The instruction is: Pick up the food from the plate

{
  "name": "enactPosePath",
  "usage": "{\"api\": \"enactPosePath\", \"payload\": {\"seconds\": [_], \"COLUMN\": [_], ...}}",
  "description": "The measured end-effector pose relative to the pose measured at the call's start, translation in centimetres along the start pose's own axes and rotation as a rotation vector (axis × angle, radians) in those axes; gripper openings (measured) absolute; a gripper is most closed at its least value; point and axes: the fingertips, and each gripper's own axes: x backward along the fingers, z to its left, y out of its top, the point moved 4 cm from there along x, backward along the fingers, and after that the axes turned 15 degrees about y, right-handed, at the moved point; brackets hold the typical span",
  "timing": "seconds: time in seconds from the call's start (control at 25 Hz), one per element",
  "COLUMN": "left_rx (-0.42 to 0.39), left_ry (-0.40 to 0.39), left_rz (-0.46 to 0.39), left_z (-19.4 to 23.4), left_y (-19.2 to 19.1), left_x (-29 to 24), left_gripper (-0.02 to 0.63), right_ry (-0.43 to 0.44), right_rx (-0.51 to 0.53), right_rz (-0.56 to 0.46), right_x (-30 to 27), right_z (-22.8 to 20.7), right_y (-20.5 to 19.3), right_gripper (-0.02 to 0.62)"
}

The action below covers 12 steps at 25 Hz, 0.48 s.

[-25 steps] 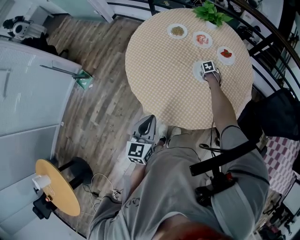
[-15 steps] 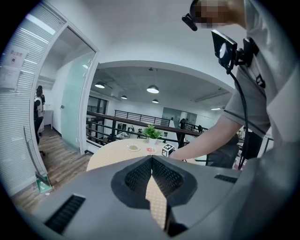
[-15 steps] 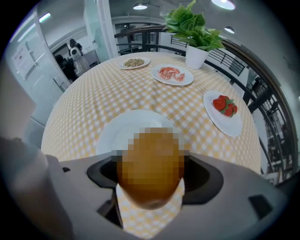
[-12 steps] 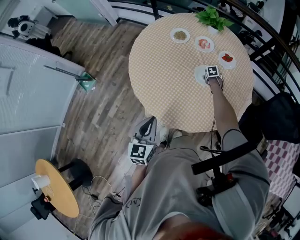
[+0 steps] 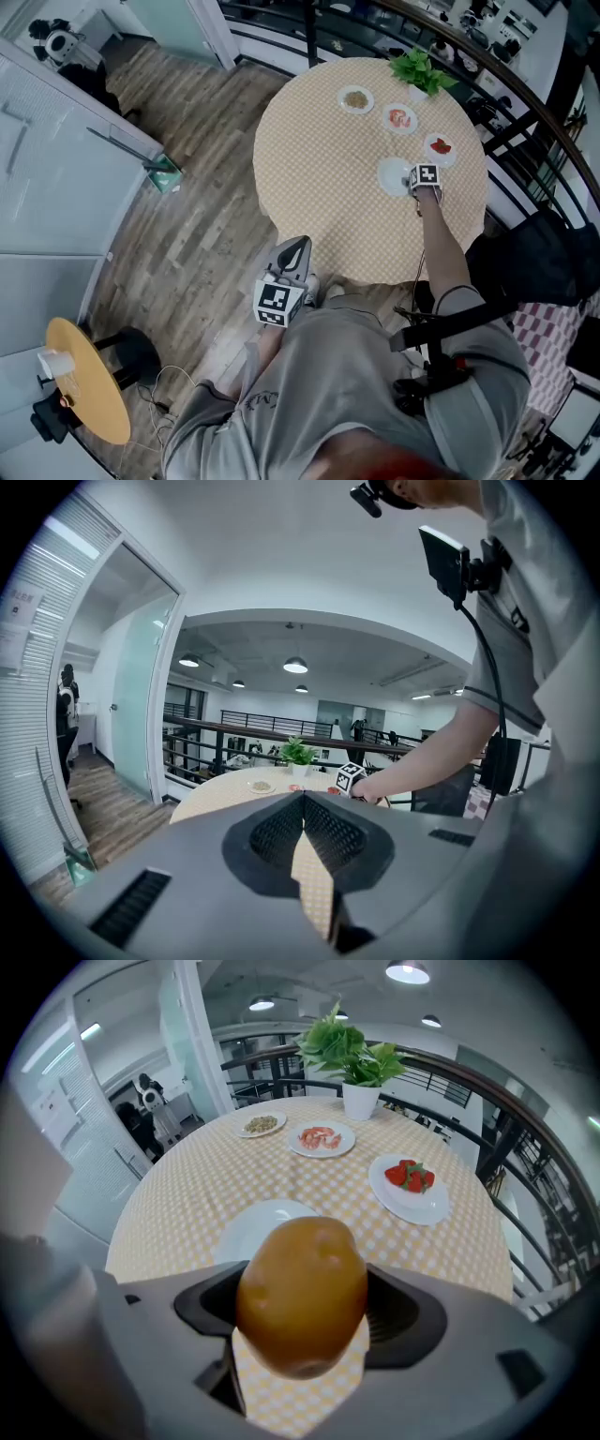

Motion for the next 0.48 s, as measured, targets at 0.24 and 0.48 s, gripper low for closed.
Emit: {"api": "enactPosePath", "payload": {"seconds": [0.24, 0.48], "left_rx": [0.012, -0.002], "left_ry": [-0.018, -0.057], "left_rz": [-0.045, -0.102], "left_z": [0.5, 0.5], "left_y": [0.8, 2.6], "left_x": [-1.1, -2.1], "left_gripper": [0.011, 0.011], "right_ry": [0.013, 0.056], "right_rx": [0.094, 0.140], "right_rz": [-0.074, -0.227], "right_x": [3.7, 9.1], "right_z": [2.5, 6.1], "right_y": [1.2, 3.0], "right_gripper": [0.375, 0.375]}}
